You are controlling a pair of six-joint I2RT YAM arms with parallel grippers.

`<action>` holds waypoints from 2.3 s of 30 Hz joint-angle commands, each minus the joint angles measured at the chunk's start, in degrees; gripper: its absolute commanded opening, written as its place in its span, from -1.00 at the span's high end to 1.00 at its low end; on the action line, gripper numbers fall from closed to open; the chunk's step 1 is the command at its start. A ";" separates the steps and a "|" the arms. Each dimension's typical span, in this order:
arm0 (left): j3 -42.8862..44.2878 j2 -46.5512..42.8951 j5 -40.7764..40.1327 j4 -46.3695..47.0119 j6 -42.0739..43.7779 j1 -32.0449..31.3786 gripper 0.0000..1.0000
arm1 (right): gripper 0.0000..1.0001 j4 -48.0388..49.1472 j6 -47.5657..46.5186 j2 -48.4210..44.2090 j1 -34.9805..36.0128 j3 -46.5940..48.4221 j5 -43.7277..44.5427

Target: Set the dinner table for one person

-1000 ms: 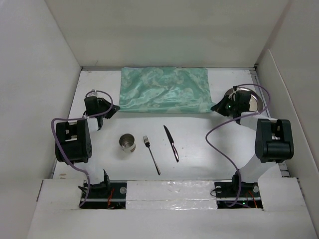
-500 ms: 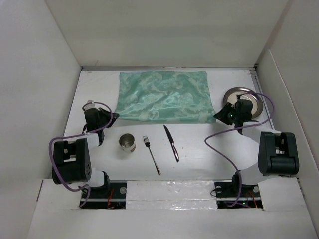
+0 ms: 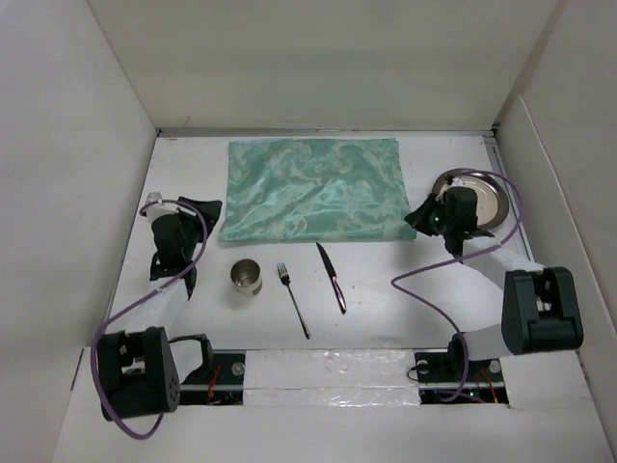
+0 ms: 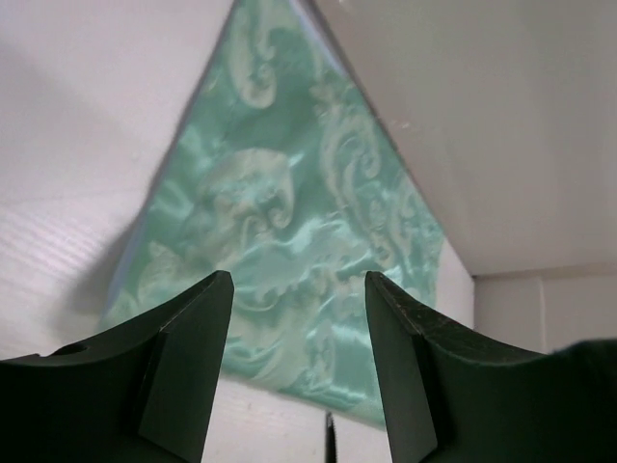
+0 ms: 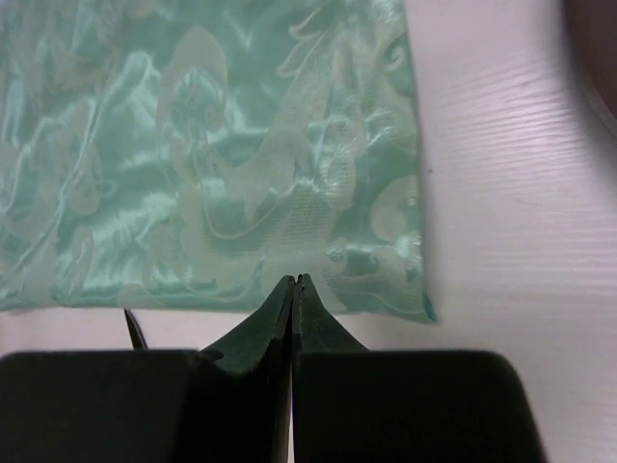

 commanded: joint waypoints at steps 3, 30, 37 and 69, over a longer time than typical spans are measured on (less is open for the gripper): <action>2.43 -9.77 -0.64 -1.53 -0.26 -0.02 -0.03 | 1.00 8.42 3.69 12.41 6.16 4.74 -1.60; 15.01 -23.67 29.87 -25.26 20.83 -5.11 0.73 | -0.47 6.92 15.21 -10.07 -25.62 -7.04 11.87; 15.45 -21.03 33.47 -25.35 21.01 -6.52 0.33 | -0.54 14.66 18.29 10.54 -32.23 -2.22 -2.56; 16.95 -20.85 31.09 -27.91 22.51 -6.52 0.23 | 1.00 29.08 34.10 11.33 -28.82 5.96 -18.18</action>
